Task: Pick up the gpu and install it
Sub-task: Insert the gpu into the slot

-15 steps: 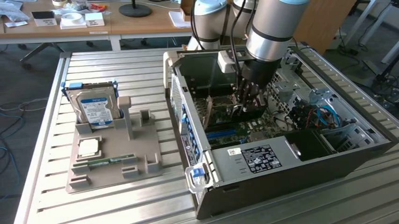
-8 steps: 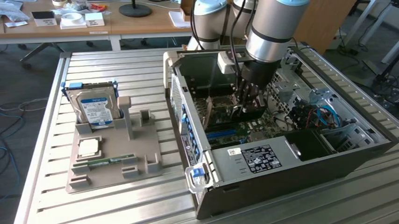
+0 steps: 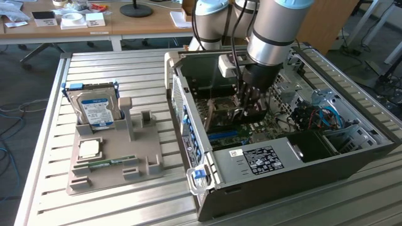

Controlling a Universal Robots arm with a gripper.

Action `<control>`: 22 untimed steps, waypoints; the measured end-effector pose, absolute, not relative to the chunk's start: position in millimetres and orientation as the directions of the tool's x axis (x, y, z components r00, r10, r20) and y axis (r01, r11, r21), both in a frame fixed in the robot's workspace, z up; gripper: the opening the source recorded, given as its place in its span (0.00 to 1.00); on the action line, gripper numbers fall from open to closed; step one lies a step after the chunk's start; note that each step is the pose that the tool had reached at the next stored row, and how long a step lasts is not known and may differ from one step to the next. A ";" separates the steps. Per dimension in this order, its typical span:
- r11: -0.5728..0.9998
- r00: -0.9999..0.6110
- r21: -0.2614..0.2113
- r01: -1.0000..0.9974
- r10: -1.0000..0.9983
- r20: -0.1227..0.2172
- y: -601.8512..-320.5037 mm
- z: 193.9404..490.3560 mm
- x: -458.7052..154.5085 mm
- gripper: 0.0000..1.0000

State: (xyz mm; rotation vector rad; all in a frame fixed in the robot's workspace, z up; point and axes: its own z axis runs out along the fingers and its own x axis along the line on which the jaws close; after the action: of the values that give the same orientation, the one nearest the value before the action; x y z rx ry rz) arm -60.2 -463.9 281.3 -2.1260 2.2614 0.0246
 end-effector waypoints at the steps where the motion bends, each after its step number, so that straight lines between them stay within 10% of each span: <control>1: 0.062 -0.061 -0.014 -0.998 -0.997 -0.038 -464.2 281.3 -61.1 0.27; 22: 0.061 -0.060 -0.014 -0.998 -0.997 -0.038 -465.2 275.0 -66.7 0.27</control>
State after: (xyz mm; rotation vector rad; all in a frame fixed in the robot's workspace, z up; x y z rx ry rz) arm -66.7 -465.2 275.0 -2.1275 2.2600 0.0245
